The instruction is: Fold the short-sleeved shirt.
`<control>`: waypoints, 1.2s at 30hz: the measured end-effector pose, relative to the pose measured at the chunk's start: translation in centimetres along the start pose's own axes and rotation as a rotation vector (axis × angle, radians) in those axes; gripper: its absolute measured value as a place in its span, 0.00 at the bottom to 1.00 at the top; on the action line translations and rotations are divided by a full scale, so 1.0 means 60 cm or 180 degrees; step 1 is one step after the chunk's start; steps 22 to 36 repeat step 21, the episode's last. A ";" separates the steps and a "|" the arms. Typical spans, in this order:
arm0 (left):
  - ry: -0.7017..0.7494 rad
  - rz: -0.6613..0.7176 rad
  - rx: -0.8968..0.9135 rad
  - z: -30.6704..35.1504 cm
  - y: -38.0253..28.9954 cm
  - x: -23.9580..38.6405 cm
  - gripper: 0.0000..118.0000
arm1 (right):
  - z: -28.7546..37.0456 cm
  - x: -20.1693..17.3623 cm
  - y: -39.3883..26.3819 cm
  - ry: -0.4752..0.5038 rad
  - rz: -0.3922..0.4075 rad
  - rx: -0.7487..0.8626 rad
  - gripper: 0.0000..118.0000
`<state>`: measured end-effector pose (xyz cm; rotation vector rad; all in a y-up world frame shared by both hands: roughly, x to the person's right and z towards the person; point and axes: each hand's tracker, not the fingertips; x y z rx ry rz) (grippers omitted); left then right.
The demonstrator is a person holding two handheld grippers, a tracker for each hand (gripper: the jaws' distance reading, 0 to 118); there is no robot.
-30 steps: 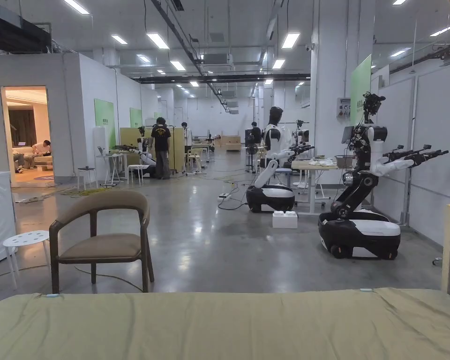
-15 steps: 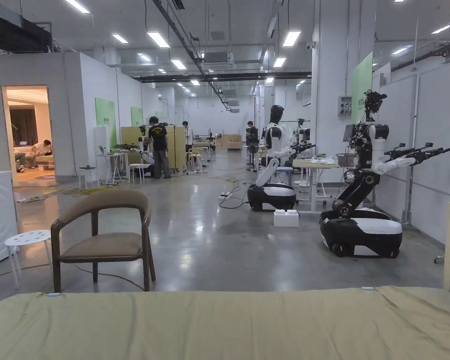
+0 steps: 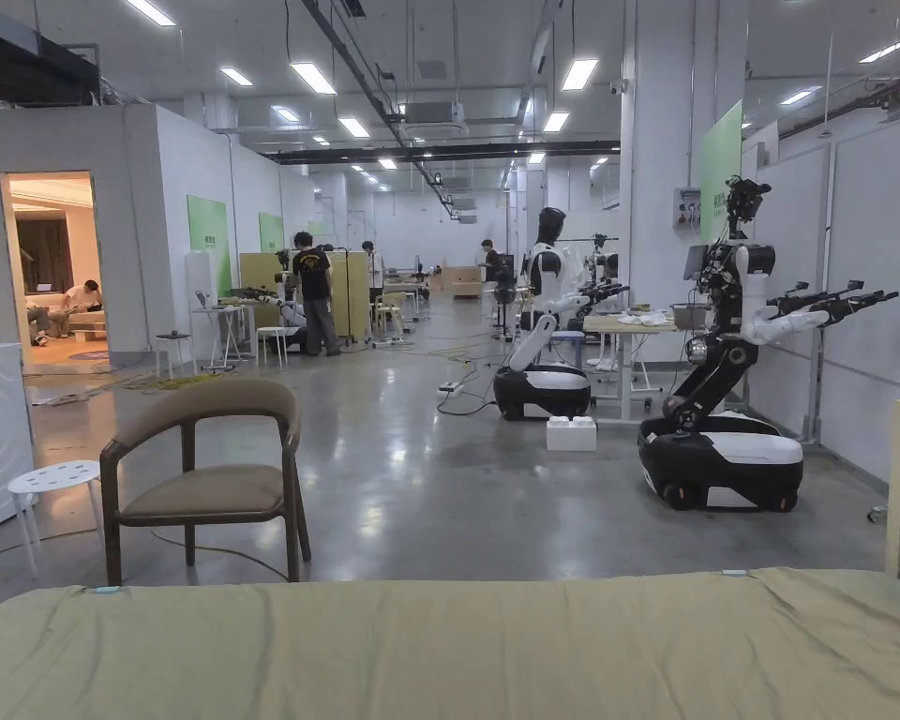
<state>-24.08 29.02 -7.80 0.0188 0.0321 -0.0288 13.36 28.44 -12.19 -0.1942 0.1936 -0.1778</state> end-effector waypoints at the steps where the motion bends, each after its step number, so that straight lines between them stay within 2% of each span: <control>1: -0.0005 0.0005 -0.0007 -0.001 0.001 0.002 1.00 | 0.000 -0.007 0.002 -0.0125 -0.0007 -0.0036 1.00; 4: -0.0039 0.0003 -0.0047 -0.001 -0.001 0.006 1.00 | 0.005 -0.023 0.010 -0.0393 -0.0019 -0.0101 1.00; 8: -0.0059 0.0006 -0.0112 -0.004 -0.003 0.010 1.00 | 0.015 -0.018 0.025 -0.0448 -0.0515 -0.0245 1.00; 17: -0.0121 -0.0060 -0.0095 -0.002 0.005 0.021 1.00 | 0.012 0.013 0.034 -0.0491 -0.0844 -0.0219 1.00; 19: -0.0131 -0.0071 -0.0092 -0.002 0.006 0.023 1.00 | 0.011 0.010 0.032 -0.0683 -0.0769 -0.0199 1.00; 21: -0.0155 -0.0046 -0.0093 -0.002 0.005 0.022 1.00 | 0.009 0.001 0.026 -0.0832 -0.0547 -0.0176 1.00; 36: -0.0155 -0.0046 -0.0093 -0.002 0.005 0.022 1.00 | 0.009 0.001 0.026 -0.0832 -0.0547 -0.0176 1.00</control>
